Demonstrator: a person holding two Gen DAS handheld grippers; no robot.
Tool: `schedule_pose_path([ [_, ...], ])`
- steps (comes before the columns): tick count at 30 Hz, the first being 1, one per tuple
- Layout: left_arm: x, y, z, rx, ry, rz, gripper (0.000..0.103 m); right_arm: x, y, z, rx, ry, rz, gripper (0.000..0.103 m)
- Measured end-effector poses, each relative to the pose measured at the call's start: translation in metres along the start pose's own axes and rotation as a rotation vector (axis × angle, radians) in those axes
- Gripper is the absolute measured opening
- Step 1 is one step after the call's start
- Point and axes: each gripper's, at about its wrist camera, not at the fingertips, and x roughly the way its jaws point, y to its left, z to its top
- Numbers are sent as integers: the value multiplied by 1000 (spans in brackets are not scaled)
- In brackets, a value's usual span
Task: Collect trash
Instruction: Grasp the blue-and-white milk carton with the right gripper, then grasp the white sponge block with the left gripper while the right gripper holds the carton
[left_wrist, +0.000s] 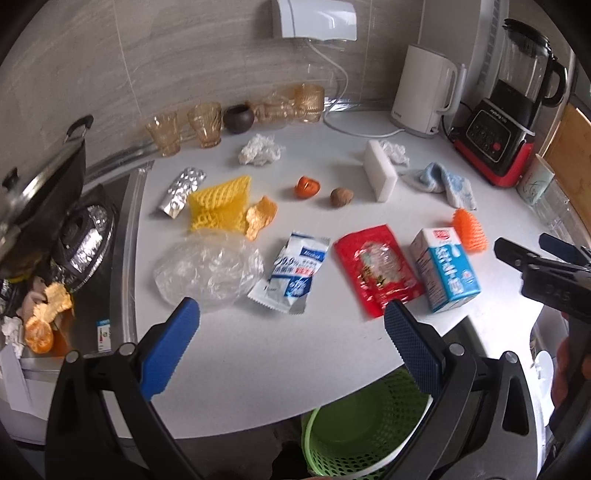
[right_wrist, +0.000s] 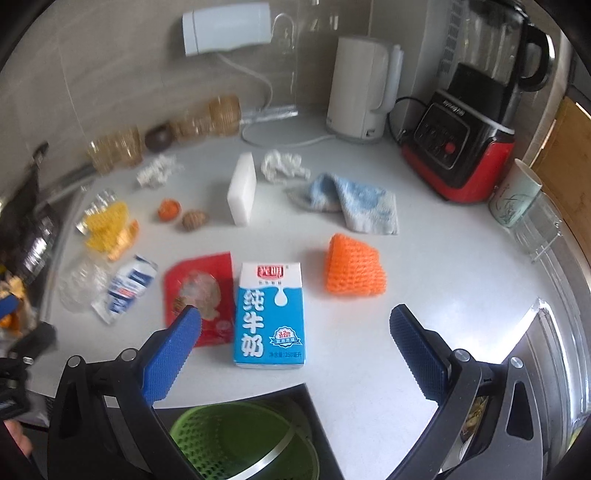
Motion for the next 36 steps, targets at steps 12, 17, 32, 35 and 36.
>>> schedule_pose_path([
  [12,49,22,-19,91,-4,7,96,90,15,-14,-26,95,-21,93],
  [17,61,5,-18,145,5,-32,96,101,11,-16,-9,121,3,80],
  [32,93,-85,82,143,-37,-116,96,91,-25,-5,59,117,39,65],
  [35,117,-113,107,128,-30,-125,96,84,-41,-3,70,105,38,65],
  [36,125,-120,113,123,-28,-127,96,82,-47,-2,72,101,40,65],
])
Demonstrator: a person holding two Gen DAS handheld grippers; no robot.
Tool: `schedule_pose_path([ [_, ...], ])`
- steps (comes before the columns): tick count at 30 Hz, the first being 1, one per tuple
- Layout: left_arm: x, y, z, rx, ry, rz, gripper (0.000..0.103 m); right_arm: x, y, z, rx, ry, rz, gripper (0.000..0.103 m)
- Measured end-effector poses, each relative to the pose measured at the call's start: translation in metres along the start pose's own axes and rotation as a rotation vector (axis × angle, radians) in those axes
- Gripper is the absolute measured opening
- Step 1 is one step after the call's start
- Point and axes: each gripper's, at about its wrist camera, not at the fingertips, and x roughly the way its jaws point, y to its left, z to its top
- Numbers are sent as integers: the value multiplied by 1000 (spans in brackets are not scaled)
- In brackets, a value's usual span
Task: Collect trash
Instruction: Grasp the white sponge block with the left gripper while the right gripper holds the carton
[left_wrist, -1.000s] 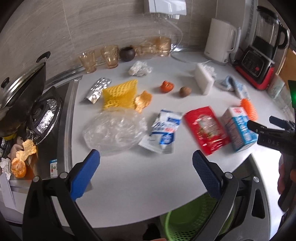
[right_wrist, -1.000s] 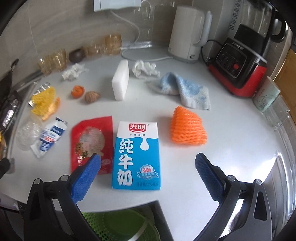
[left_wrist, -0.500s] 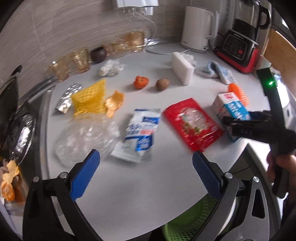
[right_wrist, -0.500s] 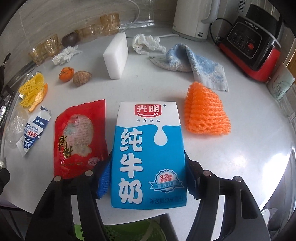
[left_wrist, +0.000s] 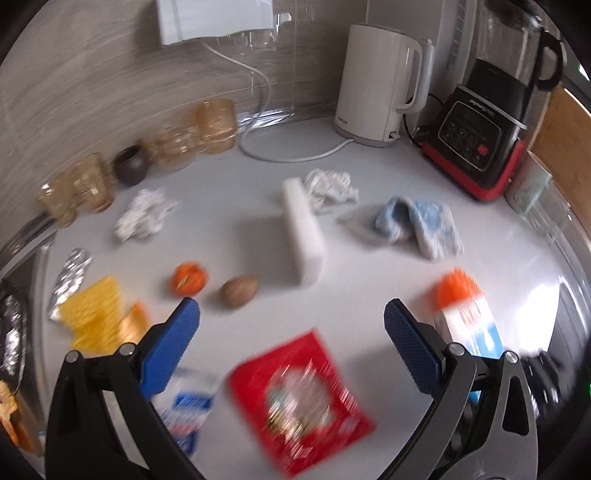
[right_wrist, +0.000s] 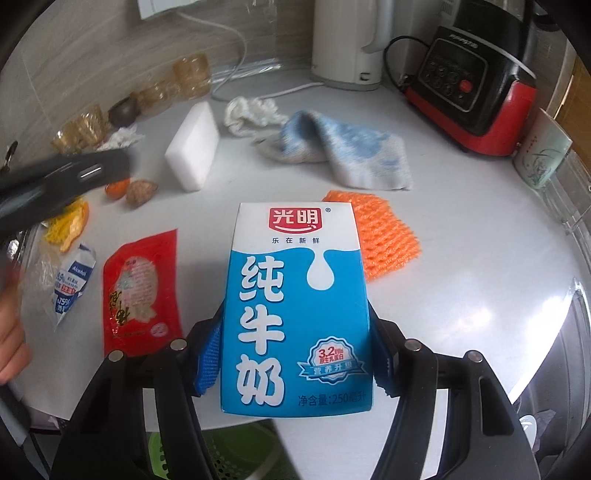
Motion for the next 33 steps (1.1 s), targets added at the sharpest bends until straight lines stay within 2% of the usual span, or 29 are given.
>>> schedule_pose_path([
  [3,25,-13,15,-16,10,7,95,-2,-13,5,0,-9,-1,65],
  [6,52,-21,27,-31,30,28,90,0,-24,10,3,-11,17,66],
  [9,76,-23,37,-51,61,47,83,2,-31,13,-2,-12,44,66],
  [12,94,-22,43,-71,94,74,71,3,-34,17,-11,-12,75,66],
  [14,103,-21,46,-88,112,82,54,2,-35,17,-17,-13,89,65],
  [15,107,-19,47,-98,126,83,49,3,-34,17,-19,-13,98,66],
  [17,112,-17,48,-109,147,90,26,4,-34,18,-17,-11,115,66],
  [18,114,-17,48,-112,153,97,20,4,-34,18,-16,-10,120,66],
  [24,97,-19,48,-101,123,136,19,0,-30,19,-16,-24,150,66],
  [29,44,-23,35,-95,90,146,19,-13,-27,19,-13,-39,180,66],
  [33,-8,-19,7,-117,87,166,19,-33,-18,16,-47,-61,206,66],
])
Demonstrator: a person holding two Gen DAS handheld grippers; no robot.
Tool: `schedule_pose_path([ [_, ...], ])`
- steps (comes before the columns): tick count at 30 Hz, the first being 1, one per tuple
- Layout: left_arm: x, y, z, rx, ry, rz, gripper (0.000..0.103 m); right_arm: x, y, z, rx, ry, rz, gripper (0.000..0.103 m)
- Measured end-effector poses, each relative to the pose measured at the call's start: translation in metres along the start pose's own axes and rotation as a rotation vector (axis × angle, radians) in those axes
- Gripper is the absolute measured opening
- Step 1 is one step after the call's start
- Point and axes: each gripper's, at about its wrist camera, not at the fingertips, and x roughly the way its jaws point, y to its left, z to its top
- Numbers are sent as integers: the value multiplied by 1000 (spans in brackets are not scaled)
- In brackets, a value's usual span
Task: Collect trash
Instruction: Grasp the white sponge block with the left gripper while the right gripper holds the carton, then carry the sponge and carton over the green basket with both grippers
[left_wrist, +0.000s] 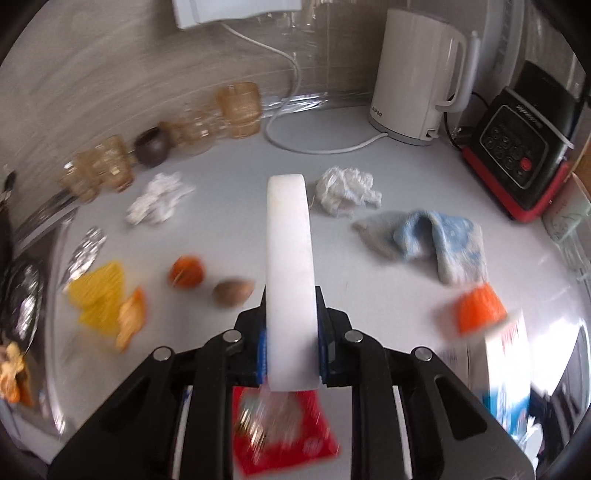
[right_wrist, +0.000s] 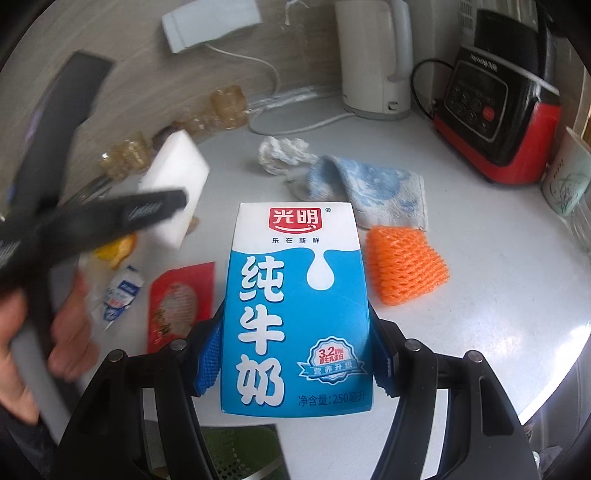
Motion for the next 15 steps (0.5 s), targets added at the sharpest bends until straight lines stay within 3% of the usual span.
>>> schedule_pose_path([
  [9,-79,34,-81,16,-10,-18,19,-37,37,-46,-17,4,5,66],
  [15,-100,59,-126,86,1,-51,20,-52,65,-86,22,5,-61,66],
])
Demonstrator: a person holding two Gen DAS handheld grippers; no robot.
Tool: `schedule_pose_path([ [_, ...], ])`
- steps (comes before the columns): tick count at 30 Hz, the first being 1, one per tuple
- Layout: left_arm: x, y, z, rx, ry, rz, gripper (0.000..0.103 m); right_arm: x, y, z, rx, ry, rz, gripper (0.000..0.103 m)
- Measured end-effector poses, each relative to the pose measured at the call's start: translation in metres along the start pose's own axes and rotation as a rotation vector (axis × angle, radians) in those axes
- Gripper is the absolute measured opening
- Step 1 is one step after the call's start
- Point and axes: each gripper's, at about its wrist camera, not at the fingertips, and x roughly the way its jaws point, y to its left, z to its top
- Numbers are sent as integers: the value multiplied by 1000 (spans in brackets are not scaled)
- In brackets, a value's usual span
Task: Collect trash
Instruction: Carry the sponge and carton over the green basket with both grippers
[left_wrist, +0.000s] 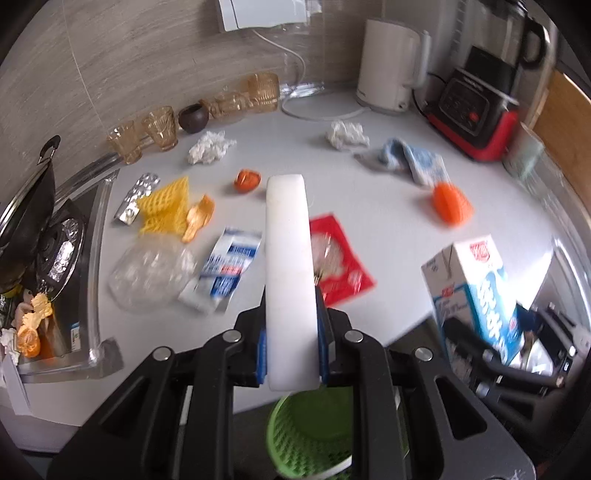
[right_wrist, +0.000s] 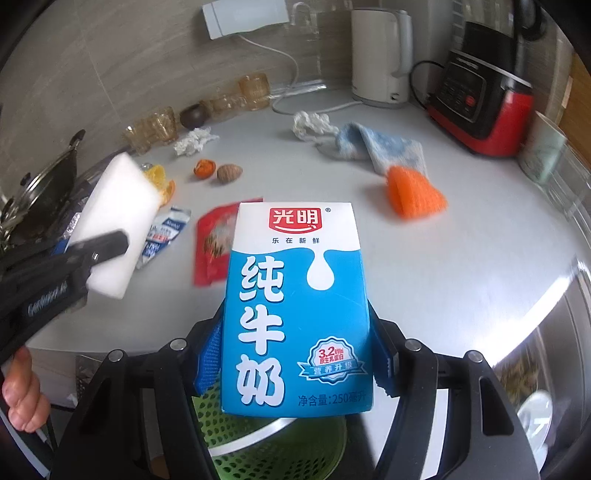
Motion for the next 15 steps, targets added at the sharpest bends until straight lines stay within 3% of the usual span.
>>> schedule_pose_path([
  [15,-27,11,-94,127,47,-107,20,-39,30,-54,-31,-3,-88,66],
])
